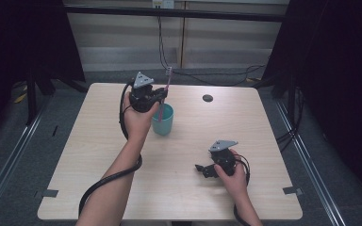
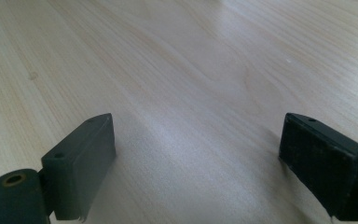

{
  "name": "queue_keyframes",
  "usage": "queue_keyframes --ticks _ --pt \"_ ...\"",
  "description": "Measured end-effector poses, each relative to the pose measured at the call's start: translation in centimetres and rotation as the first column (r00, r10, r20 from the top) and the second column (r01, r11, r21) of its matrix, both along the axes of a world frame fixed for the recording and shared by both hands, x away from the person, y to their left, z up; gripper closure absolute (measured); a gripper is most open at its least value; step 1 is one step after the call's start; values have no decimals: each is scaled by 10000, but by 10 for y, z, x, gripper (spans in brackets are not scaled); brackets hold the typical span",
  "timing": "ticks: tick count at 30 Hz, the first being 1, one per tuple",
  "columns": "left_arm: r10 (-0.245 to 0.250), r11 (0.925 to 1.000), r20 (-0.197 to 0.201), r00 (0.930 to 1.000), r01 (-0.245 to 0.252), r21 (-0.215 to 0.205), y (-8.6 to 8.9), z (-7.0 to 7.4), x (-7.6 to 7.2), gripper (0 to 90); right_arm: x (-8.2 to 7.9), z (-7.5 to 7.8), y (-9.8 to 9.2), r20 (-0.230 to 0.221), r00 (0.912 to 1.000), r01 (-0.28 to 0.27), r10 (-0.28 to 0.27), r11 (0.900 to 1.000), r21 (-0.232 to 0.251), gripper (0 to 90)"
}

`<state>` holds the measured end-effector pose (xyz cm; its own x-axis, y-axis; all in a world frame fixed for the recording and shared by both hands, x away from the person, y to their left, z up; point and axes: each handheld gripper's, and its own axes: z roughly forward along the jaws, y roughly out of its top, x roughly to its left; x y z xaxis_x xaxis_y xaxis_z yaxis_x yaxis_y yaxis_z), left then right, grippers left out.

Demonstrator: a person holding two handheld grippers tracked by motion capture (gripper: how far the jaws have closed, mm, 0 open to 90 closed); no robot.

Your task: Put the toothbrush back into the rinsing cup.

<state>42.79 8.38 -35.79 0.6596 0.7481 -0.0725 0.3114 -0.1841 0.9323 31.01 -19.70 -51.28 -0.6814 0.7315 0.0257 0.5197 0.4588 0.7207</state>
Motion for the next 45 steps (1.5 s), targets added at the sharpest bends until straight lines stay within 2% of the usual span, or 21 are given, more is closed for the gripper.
queue_keyframes --ticks 23,33,35,43,45 --pt "80 9996 39 10000 -81 276 -17 -6 23 799 0 0 0 -51 10000 -2 2 10000 3 99" --pt "110 9987 40 9999 -111 506 -16 -14 33 799 0 0 0 -29 10000 -93 93 10000 15 99" --pt "173 9993 16 9998 -174 343 -15 -16 34 799 0 0 0 -31 9999 -98 98 10000 14 99" --pt "243 9985 -31 9997 -241 488 -15 -27 38 799 0 0 0 -12 9999 -123 123 9999 6 99" --pt "302 9987 -85 9995 -299 419 -15 -31 38 799 0 0 0 -10 9999 -131 131 9999 2 99"
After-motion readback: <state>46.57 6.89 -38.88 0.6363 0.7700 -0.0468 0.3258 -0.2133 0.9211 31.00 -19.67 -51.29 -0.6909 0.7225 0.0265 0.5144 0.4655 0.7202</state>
